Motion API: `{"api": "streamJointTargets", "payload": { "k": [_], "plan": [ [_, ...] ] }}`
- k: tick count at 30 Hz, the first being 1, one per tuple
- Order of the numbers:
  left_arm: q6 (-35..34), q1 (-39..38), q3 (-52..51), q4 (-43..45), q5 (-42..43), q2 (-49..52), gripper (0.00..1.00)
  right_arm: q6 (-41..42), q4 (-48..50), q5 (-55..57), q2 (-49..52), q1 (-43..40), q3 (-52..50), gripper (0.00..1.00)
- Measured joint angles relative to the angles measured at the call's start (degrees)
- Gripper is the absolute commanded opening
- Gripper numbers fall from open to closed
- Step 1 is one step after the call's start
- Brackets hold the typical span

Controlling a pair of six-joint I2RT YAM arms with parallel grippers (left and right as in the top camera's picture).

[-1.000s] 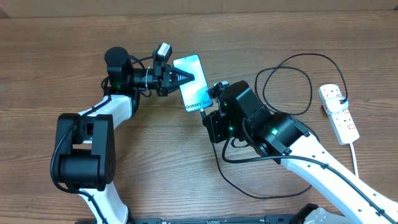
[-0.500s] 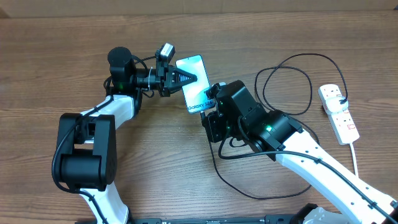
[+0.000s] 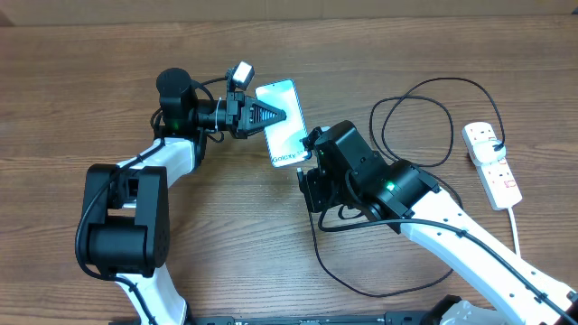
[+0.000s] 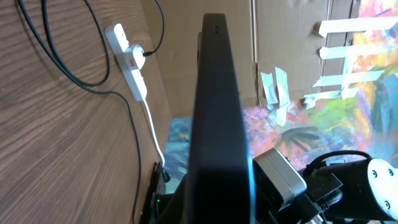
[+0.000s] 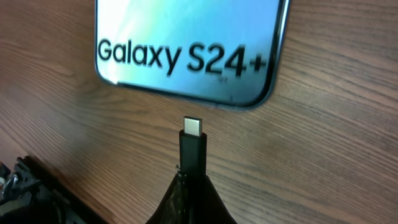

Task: Plug charger to phone and switch on socket
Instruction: 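Push the USB-C connector up into the phone's port with the right gripper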

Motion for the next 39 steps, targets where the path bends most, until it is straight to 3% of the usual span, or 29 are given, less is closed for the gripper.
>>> {"api": "streamJointTargets", "payload": {
  "k": [39],
  "plan": [
    [3.02,0.00,0.00,-0.42,-0.81,0.00,0.04,-0.02,2.89,3.39,0.15,1.77,0.00,0.04]
  ]
}}
